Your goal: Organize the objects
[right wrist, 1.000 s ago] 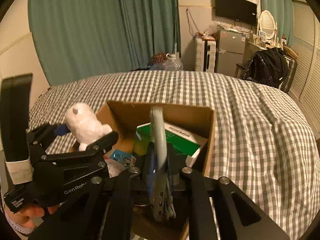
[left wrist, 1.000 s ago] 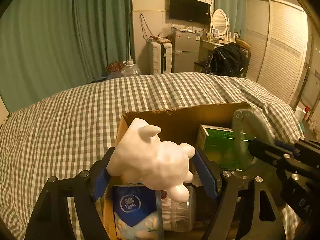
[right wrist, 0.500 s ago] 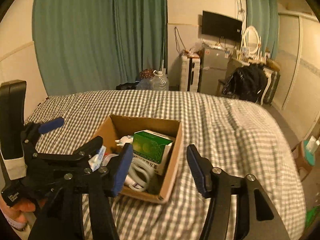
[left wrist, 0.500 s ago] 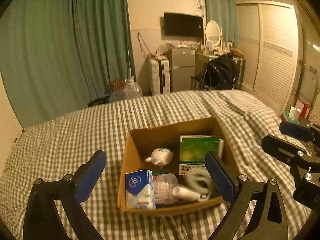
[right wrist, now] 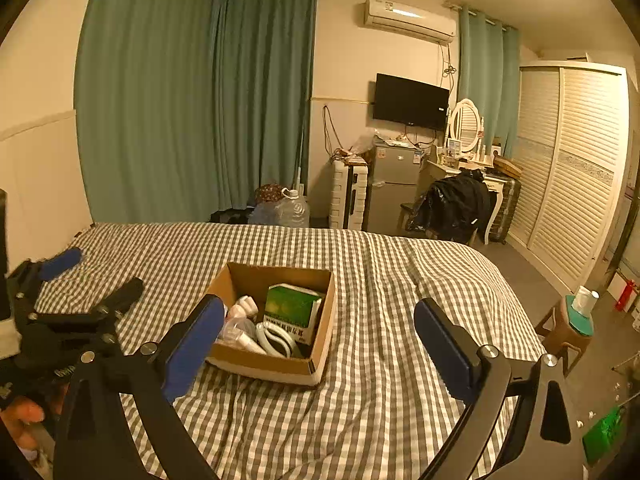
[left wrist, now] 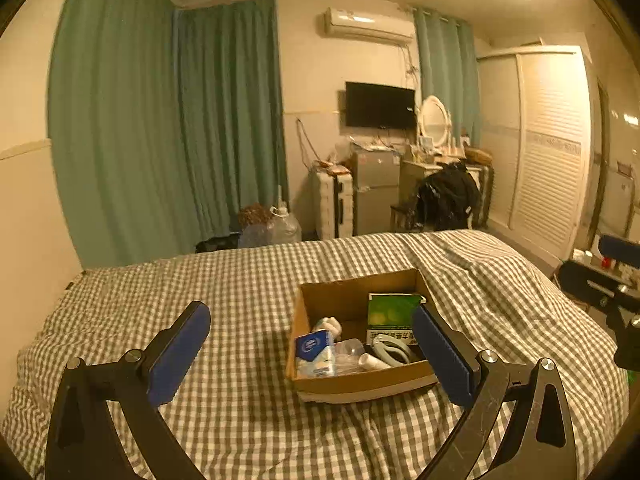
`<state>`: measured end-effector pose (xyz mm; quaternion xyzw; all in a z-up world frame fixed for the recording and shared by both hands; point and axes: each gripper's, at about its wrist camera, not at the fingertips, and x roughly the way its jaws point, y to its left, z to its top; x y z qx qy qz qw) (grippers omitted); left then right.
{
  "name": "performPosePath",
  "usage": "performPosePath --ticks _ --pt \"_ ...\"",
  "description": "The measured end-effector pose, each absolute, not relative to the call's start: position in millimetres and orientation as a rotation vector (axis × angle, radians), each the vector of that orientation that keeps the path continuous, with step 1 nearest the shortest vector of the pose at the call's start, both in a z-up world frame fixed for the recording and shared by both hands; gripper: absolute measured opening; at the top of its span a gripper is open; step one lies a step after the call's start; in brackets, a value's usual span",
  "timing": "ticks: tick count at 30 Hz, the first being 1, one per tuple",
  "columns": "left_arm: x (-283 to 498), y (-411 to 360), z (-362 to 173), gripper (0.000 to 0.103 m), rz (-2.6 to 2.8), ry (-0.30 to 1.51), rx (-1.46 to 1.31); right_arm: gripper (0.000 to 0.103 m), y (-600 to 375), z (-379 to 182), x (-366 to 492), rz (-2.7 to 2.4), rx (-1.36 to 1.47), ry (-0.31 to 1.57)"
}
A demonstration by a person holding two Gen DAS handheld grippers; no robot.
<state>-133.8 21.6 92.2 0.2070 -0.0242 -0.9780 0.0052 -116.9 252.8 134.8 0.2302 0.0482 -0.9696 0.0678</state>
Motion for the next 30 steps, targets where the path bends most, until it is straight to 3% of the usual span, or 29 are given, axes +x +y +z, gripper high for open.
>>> performPosePath --ticks 3,14,23,30 --pt "-115 18 95 0.103 -3.058 -0.075 0.586 0.103 253 128 -102 -2.959 0.656 0.132" --pt "-78 30 60 0.103 -3.03 -0.12 0.557 0.103 246 74 -82 -3.005 0.548 0.143" --pt "-76 9 31 0.103 -3.02 0.107 0.592 0.103 251 48 -90 -3.025 0.552 0.152" --pt "-73 17 28 0.103 -3.017 0.052 0.602 0.103 261 46 -90 -3.03 0.567 0.097"
